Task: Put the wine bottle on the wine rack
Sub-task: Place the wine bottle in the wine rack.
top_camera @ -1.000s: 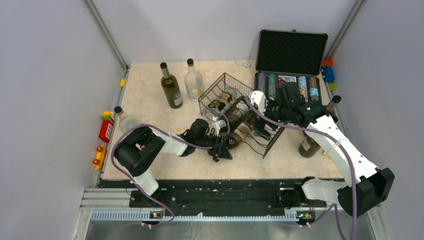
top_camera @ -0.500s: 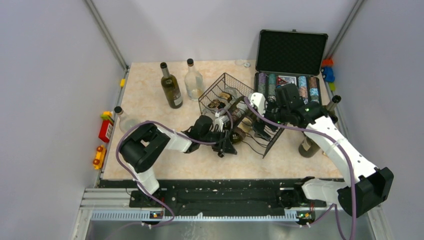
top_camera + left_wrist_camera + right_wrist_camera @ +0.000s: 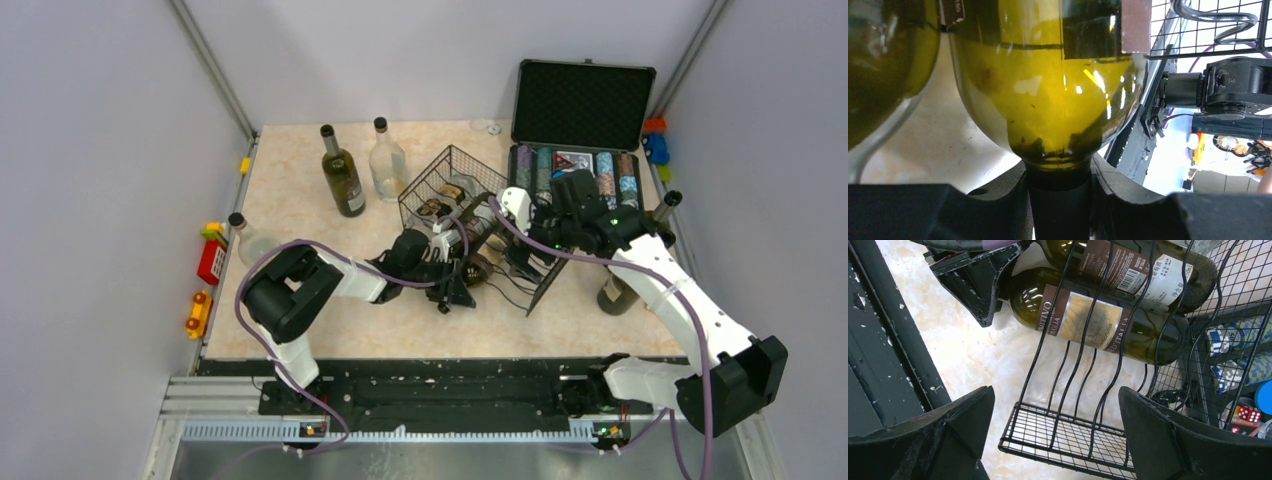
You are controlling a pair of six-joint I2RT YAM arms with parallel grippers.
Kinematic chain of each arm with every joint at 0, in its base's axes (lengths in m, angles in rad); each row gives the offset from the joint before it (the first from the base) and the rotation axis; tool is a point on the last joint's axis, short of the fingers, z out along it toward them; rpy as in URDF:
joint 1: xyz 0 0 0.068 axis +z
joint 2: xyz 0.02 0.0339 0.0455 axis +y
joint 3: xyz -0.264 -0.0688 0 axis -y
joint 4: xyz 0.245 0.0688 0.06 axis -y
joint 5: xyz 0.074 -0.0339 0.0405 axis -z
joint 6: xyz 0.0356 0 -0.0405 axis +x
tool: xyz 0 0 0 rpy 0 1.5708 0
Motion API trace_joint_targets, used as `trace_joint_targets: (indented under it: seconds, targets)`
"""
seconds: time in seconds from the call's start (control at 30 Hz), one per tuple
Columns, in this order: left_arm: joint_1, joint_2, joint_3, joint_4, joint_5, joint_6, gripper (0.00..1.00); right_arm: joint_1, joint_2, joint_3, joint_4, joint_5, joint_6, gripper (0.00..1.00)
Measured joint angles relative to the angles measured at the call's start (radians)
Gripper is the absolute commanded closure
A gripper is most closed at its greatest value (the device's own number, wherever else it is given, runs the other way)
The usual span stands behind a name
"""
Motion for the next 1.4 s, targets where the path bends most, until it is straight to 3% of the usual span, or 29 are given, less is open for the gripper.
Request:
trace_joint_targets:
  seconds: [0.87, 1.4]
  targets:
    - [-0.036, 0.005, 0.003, 0.01, -0.012, 0.062, 1.0, 0.0, -0.001, -0.029, 0.018, 0.004, 0.0, 0.03]
    - [-0.05, 0.015, 0.018, 0.037, -0.005, -0.037, 0.94, 0.0, -0.001, -0.029, 0.019, 0.005, 0.0, 0.03]
